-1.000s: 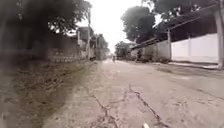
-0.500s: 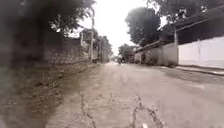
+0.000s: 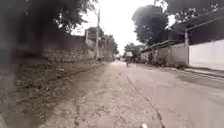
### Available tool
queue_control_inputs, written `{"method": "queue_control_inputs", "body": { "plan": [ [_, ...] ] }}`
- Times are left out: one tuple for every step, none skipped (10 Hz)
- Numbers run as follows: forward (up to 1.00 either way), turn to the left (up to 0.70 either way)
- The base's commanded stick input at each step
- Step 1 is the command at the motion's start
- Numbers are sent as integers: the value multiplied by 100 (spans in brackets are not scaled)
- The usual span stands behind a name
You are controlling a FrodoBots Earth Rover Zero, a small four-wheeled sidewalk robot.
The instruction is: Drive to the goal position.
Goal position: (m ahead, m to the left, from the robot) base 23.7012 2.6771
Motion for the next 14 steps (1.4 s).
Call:
{"method": "queue_control_inputs", "body": {
  "plan": [
    [100,0],
    [100,0],
    [100,0],
    [100,0],
    [100,0],
    [100,0],
    [100,0],
    [100,0],
    [100,-1],
    [100,-3],
    [100,-21],
    [100,-38],
    [100,-30],
    [100,0]
  ]
}}
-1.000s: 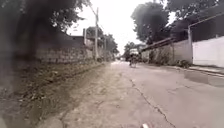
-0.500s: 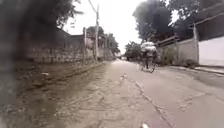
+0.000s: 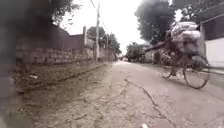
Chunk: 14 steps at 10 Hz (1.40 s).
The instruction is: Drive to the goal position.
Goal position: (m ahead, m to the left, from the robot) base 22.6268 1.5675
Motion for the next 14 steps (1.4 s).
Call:
{"method": "queue_control_inputs", "body": {
  "plan": [
    [100,0],
    [100,0],
    [100,0],
    [100,0],
    [100,0],
    [100,-3],
    [100,-7],
    [100,-7],
    [100,-1],
    [100,0],
    [100,0],
    [100,0],
    [100,0],
    [100,0]
  ]
}}
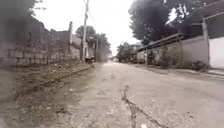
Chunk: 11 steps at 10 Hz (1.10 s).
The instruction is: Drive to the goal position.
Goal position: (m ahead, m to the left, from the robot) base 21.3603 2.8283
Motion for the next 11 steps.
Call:
{"method": "queue_control_inputs", "body": {
  "plan": [
    [100,0],
    [100,0],
    [100,0],
    [100,-1],
    [100,-3],
    [100,-5],
    [100,-6],
    [100,-5],
    [100,-4],
    [100,-2],
    [100,0]
  ]
}}
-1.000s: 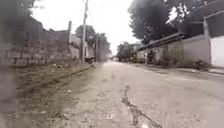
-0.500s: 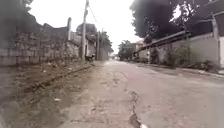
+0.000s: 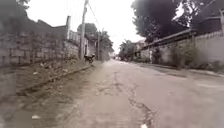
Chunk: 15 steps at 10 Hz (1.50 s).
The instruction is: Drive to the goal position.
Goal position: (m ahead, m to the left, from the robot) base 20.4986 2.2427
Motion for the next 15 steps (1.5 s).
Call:
{"method": "queue_control_inputs", "body": {
  "plan": [
    [100,0],
    [100,0],
    [100,0],
    [100,0],
    [100,-8],
    [100,-28],
    [100,-17],
    [100,0],
    [100,0],
    [100,0],
    [100,0],
    [100,0],
    [100,0],
    [100,0],
    [100,0]
  ]
}}
